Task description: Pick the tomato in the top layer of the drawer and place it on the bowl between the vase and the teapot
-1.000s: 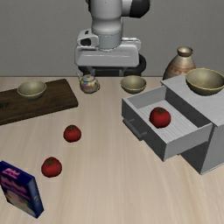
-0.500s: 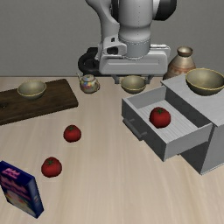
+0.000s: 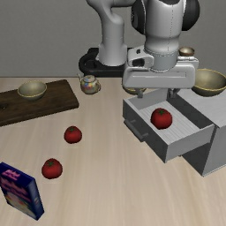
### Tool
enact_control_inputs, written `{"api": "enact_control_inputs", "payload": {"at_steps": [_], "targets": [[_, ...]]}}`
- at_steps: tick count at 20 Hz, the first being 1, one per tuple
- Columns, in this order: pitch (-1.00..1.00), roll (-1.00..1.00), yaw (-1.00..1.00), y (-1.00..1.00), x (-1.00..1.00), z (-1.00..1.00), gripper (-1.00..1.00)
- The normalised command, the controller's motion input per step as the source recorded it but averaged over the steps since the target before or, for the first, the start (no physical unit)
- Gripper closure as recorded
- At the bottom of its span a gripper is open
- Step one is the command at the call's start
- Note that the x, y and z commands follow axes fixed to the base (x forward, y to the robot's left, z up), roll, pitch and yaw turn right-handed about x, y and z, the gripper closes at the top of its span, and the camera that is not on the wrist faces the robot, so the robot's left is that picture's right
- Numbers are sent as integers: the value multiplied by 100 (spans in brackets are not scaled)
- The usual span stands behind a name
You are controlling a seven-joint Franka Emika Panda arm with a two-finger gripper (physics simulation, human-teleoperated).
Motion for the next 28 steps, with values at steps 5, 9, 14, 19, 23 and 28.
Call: {"api": "enact_control_inputs", "payload": {"at_steps": [5, 9, 14, 19, 23, 28], "targets": [[0, 0, 0, 40, 20, -40, -100], [0, 0, 0, 0, 0, -100, -100], [0, 0, 0, 0, 0, 0, 100], [0, 0, 0, 0, 0, 0, 100], [0, 0, 0, 0, 0, 25, 100], [0, 0, 0, 0, -20, 80, 100]]}}
